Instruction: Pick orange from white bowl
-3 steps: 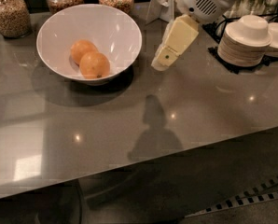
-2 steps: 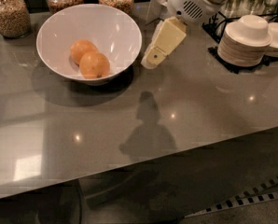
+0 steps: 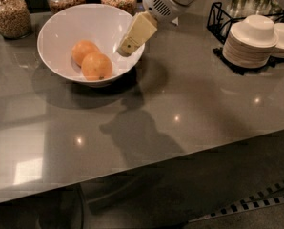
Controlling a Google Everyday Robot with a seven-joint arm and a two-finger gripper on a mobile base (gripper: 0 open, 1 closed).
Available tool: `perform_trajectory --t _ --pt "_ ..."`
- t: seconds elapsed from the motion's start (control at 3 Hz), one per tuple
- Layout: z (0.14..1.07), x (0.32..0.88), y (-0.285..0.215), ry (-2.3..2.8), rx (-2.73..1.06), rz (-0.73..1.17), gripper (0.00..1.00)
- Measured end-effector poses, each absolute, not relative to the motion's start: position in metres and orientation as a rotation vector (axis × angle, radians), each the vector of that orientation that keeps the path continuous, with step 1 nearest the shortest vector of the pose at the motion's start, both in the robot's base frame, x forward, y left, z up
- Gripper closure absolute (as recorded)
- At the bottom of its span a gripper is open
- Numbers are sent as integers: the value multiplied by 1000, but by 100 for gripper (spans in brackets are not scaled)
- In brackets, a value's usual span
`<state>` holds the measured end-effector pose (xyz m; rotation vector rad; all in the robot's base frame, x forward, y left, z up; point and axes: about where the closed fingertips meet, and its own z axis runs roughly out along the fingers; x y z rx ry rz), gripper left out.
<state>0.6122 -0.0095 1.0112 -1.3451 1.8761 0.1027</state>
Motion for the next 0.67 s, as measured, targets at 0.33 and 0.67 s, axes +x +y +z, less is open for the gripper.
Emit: perform_trajectory --t 0.33,0.67 --pt "999 640 12 1881 -1312 163 0" --pt "997 641 13 1883 -1313 167 0"
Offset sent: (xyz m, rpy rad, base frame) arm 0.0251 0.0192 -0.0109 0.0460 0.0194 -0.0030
